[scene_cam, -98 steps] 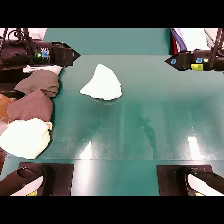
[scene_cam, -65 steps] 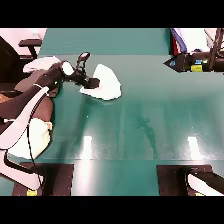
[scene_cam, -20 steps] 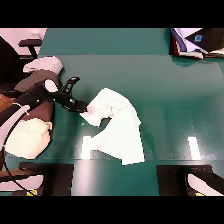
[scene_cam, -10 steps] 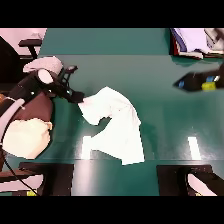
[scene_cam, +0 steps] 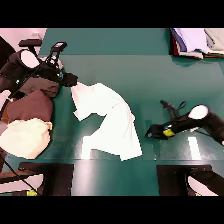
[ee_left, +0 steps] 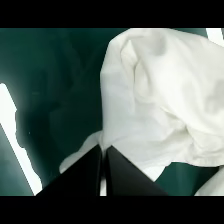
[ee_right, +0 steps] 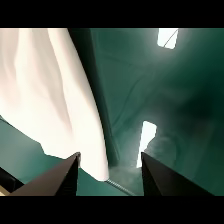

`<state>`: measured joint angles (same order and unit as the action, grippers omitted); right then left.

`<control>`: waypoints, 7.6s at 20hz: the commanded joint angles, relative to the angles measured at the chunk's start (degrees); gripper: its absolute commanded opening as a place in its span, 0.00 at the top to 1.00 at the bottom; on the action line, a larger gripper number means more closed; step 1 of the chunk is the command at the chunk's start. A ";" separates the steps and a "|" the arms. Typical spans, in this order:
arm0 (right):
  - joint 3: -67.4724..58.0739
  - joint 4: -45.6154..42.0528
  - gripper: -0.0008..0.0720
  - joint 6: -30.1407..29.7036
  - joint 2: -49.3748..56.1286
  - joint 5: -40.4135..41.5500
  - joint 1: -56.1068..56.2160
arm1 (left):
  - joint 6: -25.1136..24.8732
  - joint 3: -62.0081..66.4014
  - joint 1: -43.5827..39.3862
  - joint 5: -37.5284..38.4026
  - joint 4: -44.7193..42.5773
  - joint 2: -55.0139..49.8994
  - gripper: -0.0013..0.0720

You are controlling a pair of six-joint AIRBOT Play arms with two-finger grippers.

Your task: Fold the shirts.

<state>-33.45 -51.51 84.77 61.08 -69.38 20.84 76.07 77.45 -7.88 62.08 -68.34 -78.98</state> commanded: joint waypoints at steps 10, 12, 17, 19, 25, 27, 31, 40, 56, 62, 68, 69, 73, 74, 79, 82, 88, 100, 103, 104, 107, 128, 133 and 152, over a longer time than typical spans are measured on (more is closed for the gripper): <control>-15.28 -3.28 0.97 -1.68 14.71 9.75 11.96 | 0.04 1.99 0.07 -0.57 -2.05 1.86 0.95; -20.79 -10.75 0.97 0.02 10.05 6.03 8.15 | 0.37 5.44 0.07 -0.66 -5.75 5.01 0.95; -38.77 -21.77 0.97 1.60 -4.68 -1.95 -7.89 | 0.42 18.18 0.07 -0.76 -10.84 16.39 0.95; -45.94 -21.64 0.97 1.60 -9.31 -3.02 -13.88 | 0.42 23.06 0.07 -0.76 -10.80 21.27 0.95; -61.57 -21.73 0.97 1.55 -17.49 -8.66 -21.46 | 0.44 30.93 0.07 -0.72 -9.38 34.45 0.95; -66.58 -21.73 0.97 1.55 -17.62 -10.91 -23.45 | 0.44 31.78 0.07 -0.72 -9.33 37.53 0.95; -78.99 -21.66 0.97 1.55 -11.78 -17.33 -27.17 | 0.46 31.69 0.07 0.20 -8.96 38.99 0.95; -70.03 -22.10 0.97 1.62 10.73 -22.03 -21.31 | 0.42 15.17 0.07 10.93 -8.79 17.73 0.95; -65.16 -12.41 0.46 -1.99 25.77 -20.85 -26.12 | 6.16 8.68 9.92 9.99 -7.19 -2.71 0.19; -42.01 -10.75 0.46 -2.73 9.64 -17.03 -26.14 | 2.99 -21.20 12.96 6.86 3.48 10.01 0.19; -32.22 -6.56 0.46 -2.75 1.16 -11.32 -26.16 | -3.08 -39.52 11.21 -0.07 18.49 11.30 0.23; -32.24 -6.51 0.46 -2.75 0.98 -11.87 -26.16 | -3.06 -40.52 9.44 -1.29 18.45 11.30 0.24; -32.24 -6.51 0.46 -2.75 0.35 -11.87 -26.16 | -1.92 -42.10 2.45 -6.05 17.99 11.30 0.25; -32.24 -6.62 0.46 -2.75 0.35 -12.13 -26.18 | -1.03 -42.07 2.14 -5.97 18.03 11.30 0.25; -31.39 -12.28 0.46 -2.78 0.15 -18.29 -32.02 | -0.96 -37.05 2.16 -1.64 17.77 11.32 0.95; -22.77 -17.33 0.46 -2.69 -3.06 -17.97 -40.87 | -1.16 -31.74 2.14 0.74 17.75 11.32 0.95; -2.51 -18.51 0.42 -2.82 -6.84 -12.68 -61.00 | -1.14 -26.62 2.14 -0.26 17.73 11.32 0.95; -4.61 -10.03 0.84 -6.49 8.09 0.42 -46.49 | -1.05 -26.49 2.16 -0.70 16.17 11.56 0.95; -8.96 -9.92 0.97 -8.02 5.68 0.33 -41.46 | 0.66 -24.06 2.16 -1.03 12.41 16.24 0.95; -11.30 -9.92 0.97 -8.04 3.48 0.20 -40.37 | 2.01 -21.99 2.16 -0.74 9.88 18.69 0.95; -23.28 -9.90 0.97 -8.02 -4.83 -1.75 -37.13 | 5.77 -11.10 2.16 0.79 2.64 26.53 0.95; -80.39 -14.19 0.97 1.36 -2.75 -20.87 -34.12 | 12.22 28.65 2.14 9.55 -7.61 27.10 0.95; -63.23 -14.64 0.97 1.31 9.60 -23.19 -33.86 | 12.46 13.75 2.16 10.34 -7.34 12.37 0.95; -51.98 -14.45 0.97 -2.03 29.27 -3.52 -26.01 | 0.85 1.90 7.80 -2.10 -0.02 -9.42 0.95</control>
<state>-91.57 -66.26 82.83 91.98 -75.33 -5.74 79.66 83.44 -0.47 58.43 -69.87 -88.20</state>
